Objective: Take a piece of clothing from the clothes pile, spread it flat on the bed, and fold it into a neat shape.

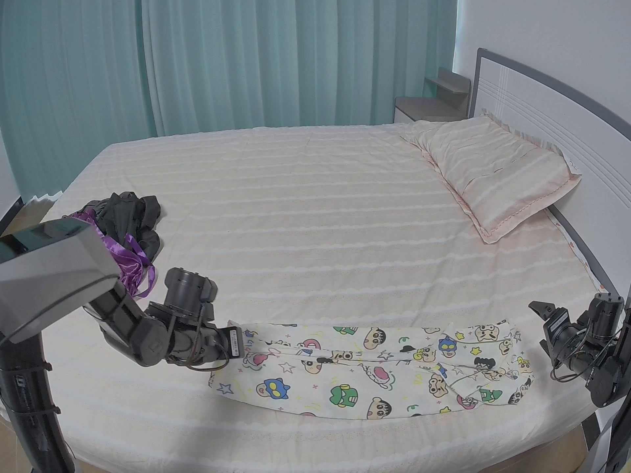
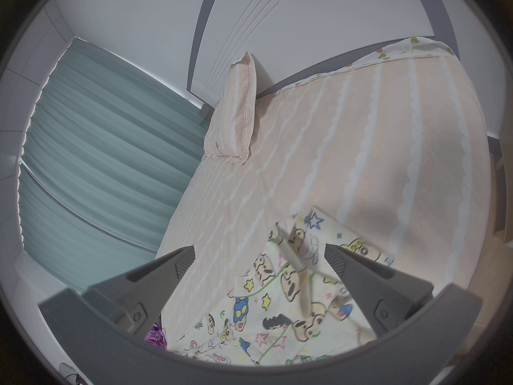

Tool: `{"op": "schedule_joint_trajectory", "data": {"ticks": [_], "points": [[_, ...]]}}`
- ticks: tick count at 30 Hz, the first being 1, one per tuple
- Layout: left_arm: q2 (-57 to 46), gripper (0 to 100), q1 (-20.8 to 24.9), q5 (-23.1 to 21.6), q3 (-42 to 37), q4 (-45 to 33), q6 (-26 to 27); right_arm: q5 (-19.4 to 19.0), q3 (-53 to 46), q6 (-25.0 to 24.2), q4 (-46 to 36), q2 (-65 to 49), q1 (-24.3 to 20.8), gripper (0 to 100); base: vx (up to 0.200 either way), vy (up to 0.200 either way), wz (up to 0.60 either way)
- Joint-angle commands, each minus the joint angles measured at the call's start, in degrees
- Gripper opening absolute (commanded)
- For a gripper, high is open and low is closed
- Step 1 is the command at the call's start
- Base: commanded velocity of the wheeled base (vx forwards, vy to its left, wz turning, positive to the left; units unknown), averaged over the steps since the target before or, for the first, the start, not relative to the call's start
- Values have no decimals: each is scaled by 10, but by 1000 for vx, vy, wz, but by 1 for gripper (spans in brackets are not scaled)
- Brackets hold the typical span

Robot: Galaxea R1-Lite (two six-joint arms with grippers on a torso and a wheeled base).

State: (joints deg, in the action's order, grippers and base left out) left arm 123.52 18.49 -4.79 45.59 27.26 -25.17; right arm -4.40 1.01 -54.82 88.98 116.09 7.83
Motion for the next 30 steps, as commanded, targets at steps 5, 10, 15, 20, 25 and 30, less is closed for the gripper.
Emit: {"op": "schedule_joint_trajectory", "data": {"ticks": [5,10,15,20,25,30], "points": [[-123,0,-125,-69,-38,-49,6,-2,-10,1,7,7,0,100,0,0,0],[-177,0,-195,-92,-37,-92,23,-3,-10,1,7,8,0,100,0,0,0],[-227,0,-262,-100,-26,-149,71,-3,-10,0,7,8,1,100,0,0,0],[-253,0,-290,-102,5,-208,88,-3,-10,0,7,8,1,100,0,0,0],[-271,0,-236,-87,35,-268,80,-3,-10,-9,7,6,2,100,0,0,0],[-278,0,-141,-21,56,-290,26,-3,-10,-9,8,6,1,100,0,0,0]]}}
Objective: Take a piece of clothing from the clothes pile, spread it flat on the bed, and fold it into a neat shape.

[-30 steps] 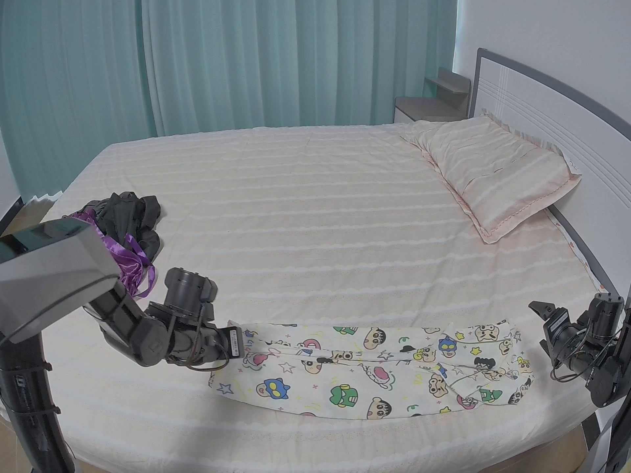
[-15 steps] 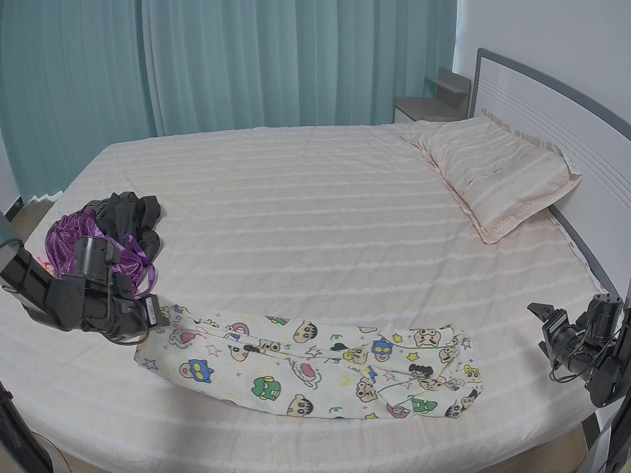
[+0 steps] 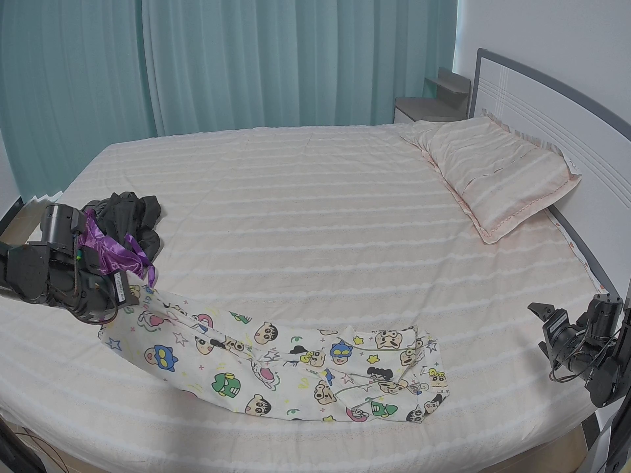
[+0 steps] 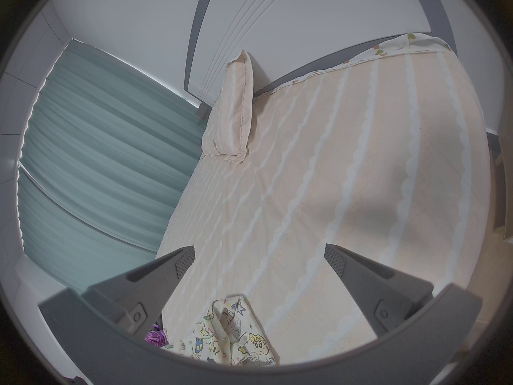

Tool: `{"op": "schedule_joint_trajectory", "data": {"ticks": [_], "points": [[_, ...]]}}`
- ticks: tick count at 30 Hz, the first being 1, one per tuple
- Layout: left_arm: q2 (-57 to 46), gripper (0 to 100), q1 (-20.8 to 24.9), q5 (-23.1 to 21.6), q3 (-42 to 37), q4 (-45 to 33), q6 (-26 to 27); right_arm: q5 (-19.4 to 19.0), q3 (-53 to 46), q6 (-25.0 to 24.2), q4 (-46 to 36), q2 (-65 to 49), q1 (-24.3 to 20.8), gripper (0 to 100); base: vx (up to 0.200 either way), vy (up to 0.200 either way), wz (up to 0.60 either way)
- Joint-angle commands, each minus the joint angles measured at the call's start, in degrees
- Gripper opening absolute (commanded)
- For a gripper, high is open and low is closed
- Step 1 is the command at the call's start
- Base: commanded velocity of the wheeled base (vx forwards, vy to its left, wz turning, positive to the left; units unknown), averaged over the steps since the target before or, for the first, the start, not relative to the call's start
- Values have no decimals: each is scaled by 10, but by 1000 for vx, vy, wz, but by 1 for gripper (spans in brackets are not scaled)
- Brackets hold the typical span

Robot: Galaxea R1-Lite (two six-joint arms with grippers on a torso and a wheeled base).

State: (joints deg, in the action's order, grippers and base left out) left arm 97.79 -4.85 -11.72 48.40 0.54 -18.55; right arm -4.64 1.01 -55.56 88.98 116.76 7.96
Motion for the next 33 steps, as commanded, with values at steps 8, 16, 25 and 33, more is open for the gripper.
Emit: {"op": "schedule_joint_trajectory", "data": {"ticks": [8,16,25,33], "points": [[27,0,301,136,106,-31,-144,1,-10,-2,8,0,-1,100,0,0,0],[133,0,413,167,244,-77,-196,1,-10,-1,7,1,-1,100,0,0,0],[188,0,469,164,347,-101,-218,2,-10,0,8,10,-3,100,0,0,0],[209,0,476,129,407,-99,-217,5,-10,0,8,9,-3,100,0,0,0]]}}
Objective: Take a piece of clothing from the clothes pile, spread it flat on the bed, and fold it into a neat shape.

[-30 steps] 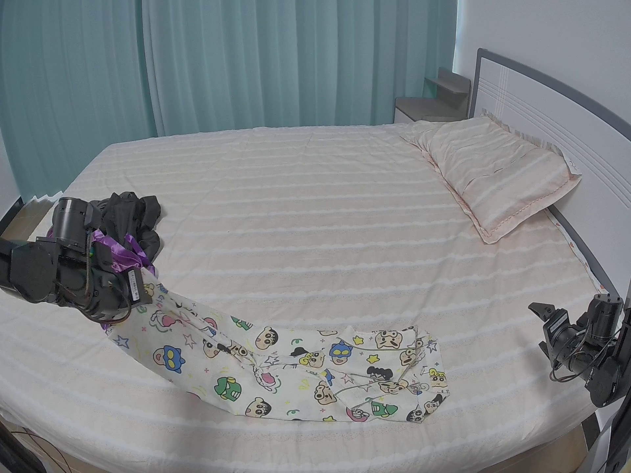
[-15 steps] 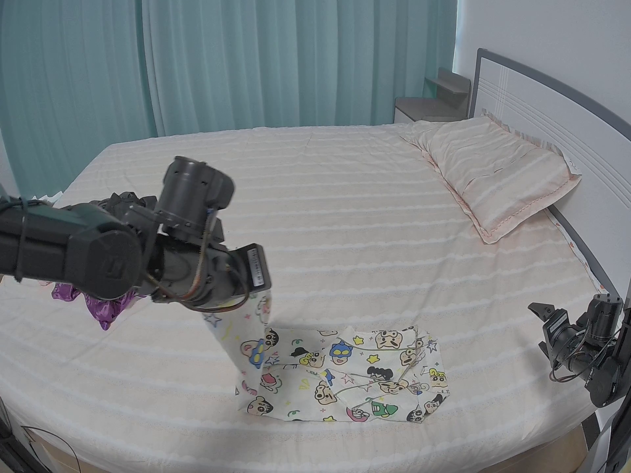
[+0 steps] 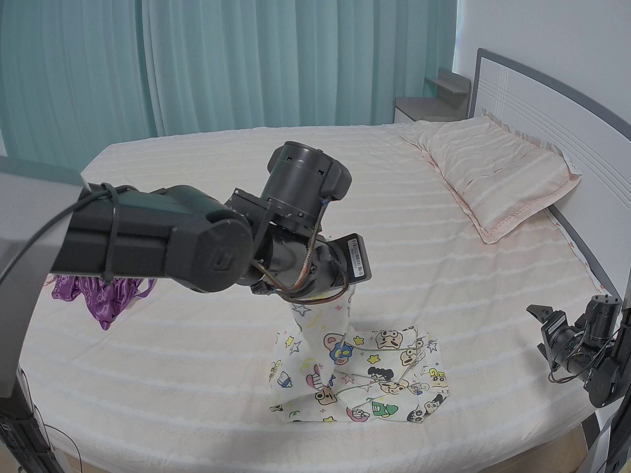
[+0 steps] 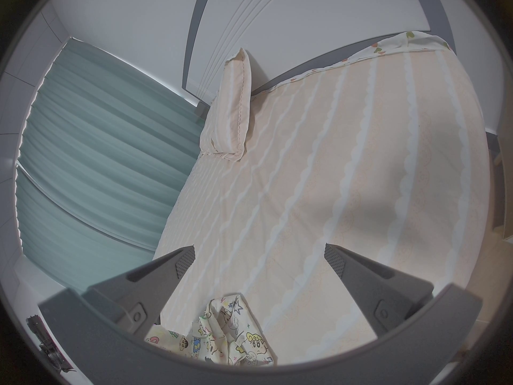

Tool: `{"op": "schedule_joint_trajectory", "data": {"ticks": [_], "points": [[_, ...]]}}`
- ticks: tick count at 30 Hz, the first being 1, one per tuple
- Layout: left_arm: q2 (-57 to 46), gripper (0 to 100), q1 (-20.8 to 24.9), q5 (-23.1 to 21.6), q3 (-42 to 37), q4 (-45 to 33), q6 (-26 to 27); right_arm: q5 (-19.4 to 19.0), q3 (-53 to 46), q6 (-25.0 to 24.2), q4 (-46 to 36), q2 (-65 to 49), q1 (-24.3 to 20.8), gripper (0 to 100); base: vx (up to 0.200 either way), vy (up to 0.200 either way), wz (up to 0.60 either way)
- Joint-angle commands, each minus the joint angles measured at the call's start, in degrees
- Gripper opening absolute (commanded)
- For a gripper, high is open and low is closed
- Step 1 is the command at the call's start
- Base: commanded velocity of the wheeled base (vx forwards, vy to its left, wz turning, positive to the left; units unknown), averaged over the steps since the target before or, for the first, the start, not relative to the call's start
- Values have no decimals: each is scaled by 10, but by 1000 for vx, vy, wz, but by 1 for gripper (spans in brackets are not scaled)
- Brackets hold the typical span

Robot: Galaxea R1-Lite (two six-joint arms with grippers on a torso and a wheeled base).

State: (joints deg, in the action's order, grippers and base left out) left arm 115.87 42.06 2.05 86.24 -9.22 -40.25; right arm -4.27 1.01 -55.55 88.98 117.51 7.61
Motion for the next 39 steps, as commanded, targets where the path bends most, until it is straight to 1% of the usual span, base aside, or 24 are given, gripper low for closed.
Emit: {"op": "schedule_joint_trajectory", "data": {"ticks": [1,4,5,6,7,8,12,13,15,16,19,22,27,33,34,36,37,39], "points": [[29,0,7,-17,29,-1,0,1,-10,0,8,2,0,100,0,0,0],[25,0,6,-49,27,-1,-1,1,-10,0,8,3,0,100,0,0,0],[24,0,6,-76,24,0,-1,1,-10,0,8,2,0,100,0,0,0],[24,0,6,-78,24,0,-1,1,-10,0,8,2,0,100,0,0,0],[24,0,4,-100,24,2,-1,1,-10,0,8,2,-1,100,0,0,0],[27,0,2,-109,26,3,0,1,-10,0,8,2,-1,100,0,0,0],[30,0,-6,-119,31,21,-3,2,-10,0,8,2,0,100,0,0,0],[29,0,-7,-138,26,29,-4,2,-10,0,8,2,0,100,0,0,0],[30,0,-7,-147,24,29,-4,1,-10,0,8,2,0,100,0,0,0],[30,100,-7,-147,23,30,-4,1,-10,0,8,3,0,100,0,0,0],[30,100,-7,-149,23,29,-4,1,-10,0,8,3,-1,100,0,0,0],[30,100,-7,-150,23,30,-25,1,-10,0,8,4,-1,100,0,0,0],[27,100,-4,-144,23,28,-40,2,-10,0,8,8,0,100,0,0,0],[9,100,-9,-133,15,15,-84,1,-10,0,8,8,1,100,0,0,0],[-6,100,-23,-133,4,7,-100,1,-10,0,8,8,1,100,0,0,0],[-30,100,-45,-136,-15,3,-114,1,-10,0,8,9,1,100,0,0,0],[-61,100,-65,-138,-51,3,-127,1,-10,0,8,10,1,100,0,0,0],[-81,100,-75,-137,-82,6,-129,1,-10,0,8,10,1,100,0,0,0]]}}
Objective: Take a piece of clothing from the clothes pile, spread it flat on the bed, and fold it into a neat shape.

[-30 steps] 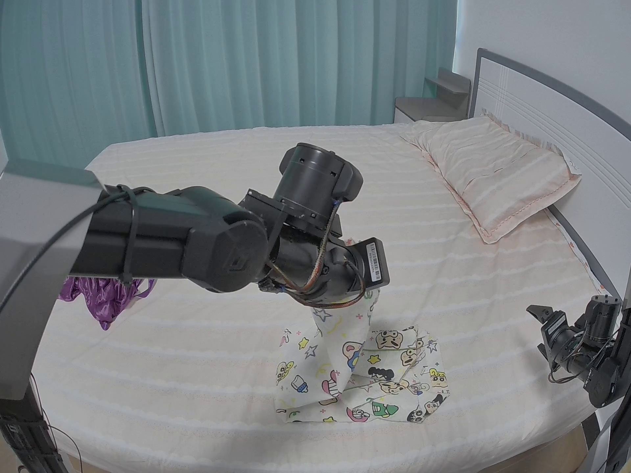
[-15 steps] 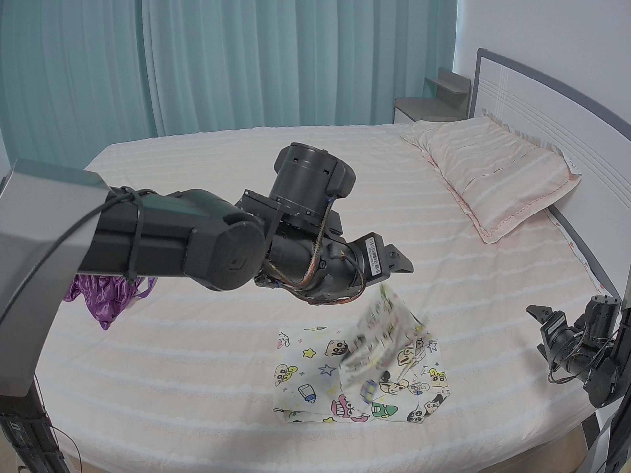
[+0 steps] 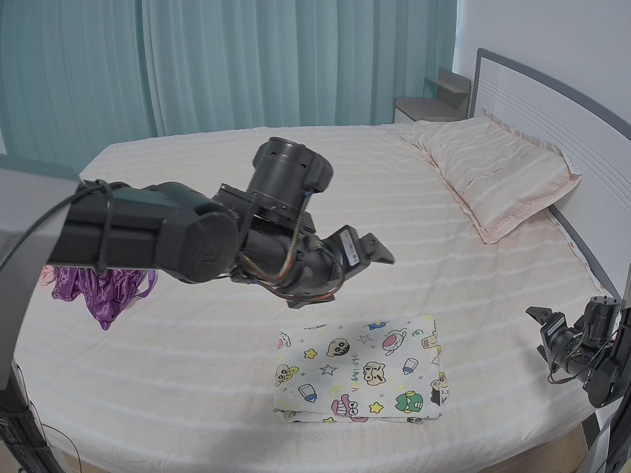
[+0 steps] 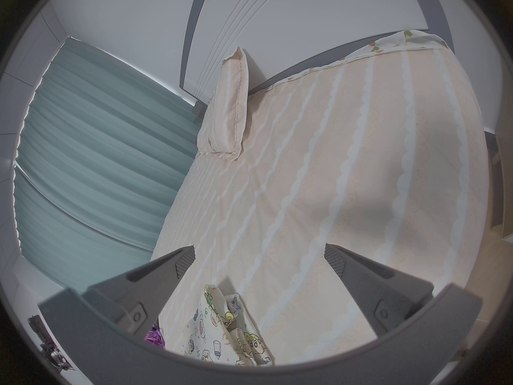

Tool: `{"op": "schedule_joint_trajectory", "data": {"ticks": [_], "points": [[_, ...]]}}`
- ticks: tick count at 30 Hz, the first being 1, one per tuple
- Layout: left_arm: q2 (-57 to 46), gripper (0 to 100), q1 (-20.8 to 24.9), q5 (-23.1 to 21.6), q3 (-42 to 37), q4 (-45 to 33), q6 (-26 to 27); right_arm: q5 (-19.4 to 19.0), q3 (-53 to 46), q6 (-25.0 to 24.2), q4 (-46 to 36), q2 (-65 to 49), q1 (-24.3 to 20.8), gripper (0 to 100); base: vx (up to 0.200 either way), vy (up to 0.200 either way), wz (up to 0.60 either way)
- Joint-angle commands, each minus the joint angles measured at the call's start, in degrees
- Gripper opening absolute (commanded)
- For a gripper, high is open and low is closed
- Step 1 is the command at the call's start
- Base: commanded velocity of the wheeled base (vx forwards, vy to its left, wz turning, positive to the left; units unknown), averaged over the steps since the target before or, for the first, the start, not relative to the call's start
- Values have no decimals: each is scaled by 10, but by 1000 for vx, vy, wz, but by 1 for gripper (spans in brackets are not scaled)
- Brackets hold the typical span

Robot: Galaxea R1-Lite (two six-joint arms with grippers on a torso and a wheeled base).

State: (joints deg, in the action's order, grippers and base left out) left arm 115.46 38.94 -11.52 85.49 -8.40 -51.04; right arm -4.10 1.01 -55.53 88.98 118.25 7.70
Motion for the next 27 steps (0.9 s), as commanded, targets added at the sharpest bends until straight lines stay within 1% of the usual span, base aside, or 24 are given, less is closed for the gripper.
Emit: {"op": "schedule_joint_trajectory", "data": {"ticks": [1,2,3,7,8,11,14,18,21,24,25,27], "points": [[-103,100,-54,-3,-110,-1,-23,-1,-10,0,8,2,0,100,0,0,0],[-103,100,-54,-3,-110,-1,-23,-1,-10,0,8,2,0,100,0,0,0],[-142,100,-69,-3,-165,0,-39,0,-10,0,8,2,-1,100,0,0,0],[-175,100,-77,-6,-219,19,-87,0,-10,0,8,8,-3,100,0,0,0],[-181,100,-80,-6,-228,22,-92,0,-10,0,8,8,-4,100,0,0,0],[-210,100,-84,-11,-290,52,-99,0,-10,0,8,10,-5,100,0,0,0],[-221,100,-83,-11,-314,63,-109,1,-10,0,8,8,-5,100,0,0,0],[-241,100,-83,-16,-335,66,-144,-3,-10,0,8,6,-5,100,0,0,0],[-255,100,-83,-32,-357,66,-147,-4,-10,1,8,6,-7,100,0,0,0],[-270,100,-84,-50,-372,66,-146,-3,-10,1,8,7,-17,100,0,0,0],[-279,100,-87,-60,-383,66,-148,0,-9,2,8,5,-28,100,0,0,0],[-286,100,-94,-65,-391,66,-148,3,-8,3,8,1,-52,100,0,0,0]]}}
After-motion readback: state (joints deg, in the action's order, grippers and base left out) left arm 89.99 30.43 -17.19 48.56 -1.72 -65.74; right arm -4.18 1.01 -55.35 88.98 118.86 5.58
